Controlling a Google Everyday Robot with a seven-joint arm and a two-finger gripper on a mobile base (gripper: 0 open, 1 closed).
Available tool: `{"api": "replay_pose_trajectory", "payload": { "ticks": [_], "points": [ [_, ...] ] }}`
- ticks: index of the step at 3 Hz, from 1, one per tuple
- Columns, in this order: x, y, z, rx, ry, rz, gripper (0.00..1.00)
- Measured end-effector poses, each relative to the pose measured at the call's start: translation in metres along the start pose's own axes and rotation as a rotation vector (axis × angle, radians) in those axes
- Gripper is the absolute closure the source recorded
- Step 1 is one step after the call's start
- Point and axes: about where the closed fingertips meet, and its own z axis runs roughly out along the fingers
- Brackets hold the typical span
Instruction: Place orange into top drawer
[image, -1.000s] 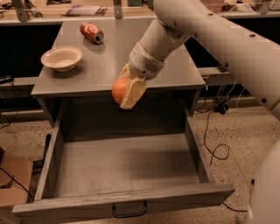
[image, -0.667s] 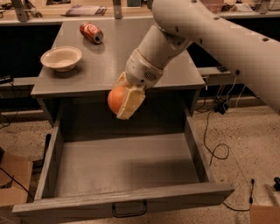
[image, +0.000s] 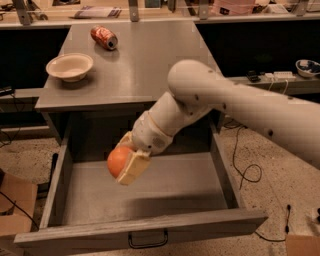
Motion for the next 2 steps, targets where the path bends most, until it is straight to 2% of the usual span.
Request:
{"api": "replay_pose_trajectory", "payload": {
  "ticks": [1,2],
  "points": [
    [0.036,0.007,0.051,-0.002,-0.064,0.069,1.0],
    [0.069,-0.008,0.08,0.015,-0.075,0.106,1.0]
  ]
}}
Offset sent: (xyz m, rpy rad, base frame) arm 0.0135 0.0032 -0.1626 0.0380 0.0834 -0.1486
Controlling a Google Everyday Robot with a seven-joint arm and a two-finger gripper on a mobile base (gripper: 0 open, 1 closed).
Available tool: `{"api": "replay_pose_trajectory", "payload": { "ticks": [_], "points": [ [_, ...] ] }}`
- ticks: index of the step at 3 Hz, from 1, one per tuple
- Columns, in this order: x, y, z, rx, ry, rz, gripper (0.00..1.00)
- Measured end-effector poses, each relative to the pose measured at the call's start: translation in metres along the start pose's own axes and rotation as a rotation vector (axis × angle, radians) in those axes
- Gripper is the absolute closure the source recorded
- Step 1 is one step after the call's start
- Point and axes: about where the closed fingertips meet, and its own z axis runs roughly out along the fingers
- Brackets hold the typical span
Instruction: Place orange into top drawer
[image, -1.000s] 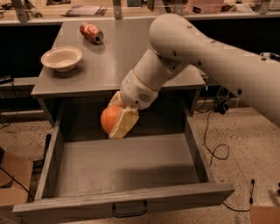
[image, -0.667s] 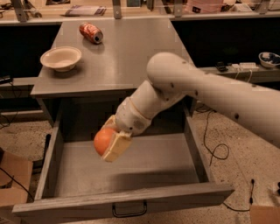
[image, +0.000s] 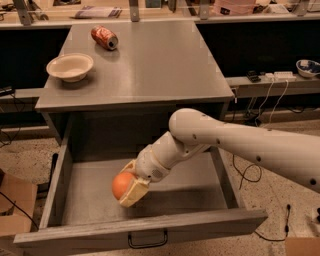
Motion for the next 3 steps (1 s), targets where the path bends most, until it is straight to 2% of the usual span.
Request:
{"api": "replay_pose_trajectory", "payload": {
  "ticks": [1,2,3],
  "points": [
    [0.026,-0.023,0.005,0.023,0.039,0.014,0.86],
    [0.046,-0.042,-0.001,0.049,0.085,0.032,0.62],
    [0.048,-0.043,-0.002,0.05,0.087,0.033,0.39]
  ]
}}
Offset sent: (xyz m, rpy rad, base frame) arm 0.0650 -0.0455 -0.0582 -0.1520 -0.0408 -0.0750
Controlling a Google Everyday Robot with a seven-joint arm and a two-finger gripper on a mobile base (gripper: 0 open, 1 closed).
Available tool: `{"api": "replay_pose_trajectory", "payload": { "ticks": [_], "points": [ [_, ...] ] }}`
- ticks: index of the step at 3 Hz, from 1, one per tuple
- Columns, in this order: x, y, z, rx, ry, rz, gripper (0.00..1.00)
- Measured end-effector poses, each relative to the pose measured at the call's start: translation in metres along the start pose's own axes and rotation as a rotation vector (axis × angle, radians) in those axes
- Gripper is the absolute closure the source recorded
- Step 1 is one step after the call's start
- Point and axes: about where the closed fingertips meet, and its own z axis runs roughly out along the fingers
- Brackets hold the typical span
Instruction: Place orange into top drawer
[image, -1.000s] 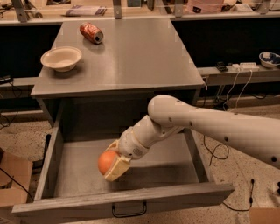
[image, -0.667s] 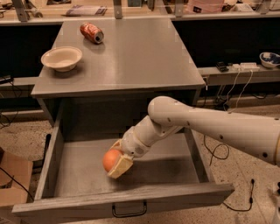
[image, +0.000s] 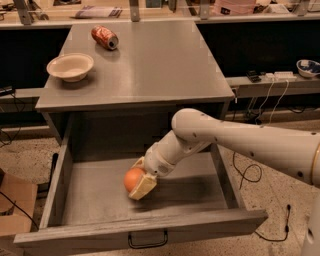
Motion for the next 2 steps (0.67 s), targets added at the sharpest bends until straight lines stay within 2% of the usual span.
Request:
{"api": "replay_pose_trajectory", "payload": {
  "ticks": [1,2],
  "points": [
    [0.0,0.0,0.0001,0.0,0.0,0.0,0.16],
    [0.0,0.0,0.0001,0.0,0.0,0.0,0.0]
  ]
}}
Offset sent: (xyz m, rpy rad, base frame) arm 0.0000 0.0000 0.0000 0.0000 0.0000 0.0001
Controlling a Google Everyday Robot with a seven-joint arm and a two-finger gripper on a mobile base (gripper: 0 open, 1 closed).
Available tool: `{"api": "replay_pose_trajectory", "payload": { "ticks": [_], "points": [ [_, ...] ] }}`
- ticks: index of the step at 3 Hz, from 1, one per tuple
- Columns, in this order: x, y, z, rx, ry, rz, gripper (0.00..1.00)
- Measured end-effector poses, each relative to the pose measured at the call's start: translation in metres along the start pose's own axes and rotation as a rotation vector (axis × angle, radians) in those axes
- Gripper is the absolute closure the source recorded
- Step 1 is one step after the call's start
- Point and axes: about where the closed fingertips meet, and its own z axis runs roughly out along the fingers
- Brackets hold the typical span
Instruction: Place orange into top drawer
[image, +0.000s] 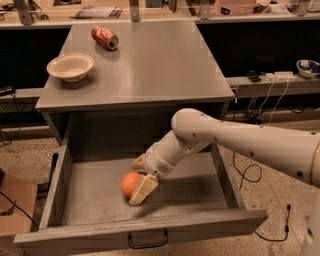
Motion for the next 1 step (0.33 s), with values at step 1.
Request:
{"api": "replay_pose_trajectory", "payload": {
  "ticks": [1],
  "points": [
    [0.0,0.0,0.0,0.0,0.0,0.0,0.0]
  ]
}}
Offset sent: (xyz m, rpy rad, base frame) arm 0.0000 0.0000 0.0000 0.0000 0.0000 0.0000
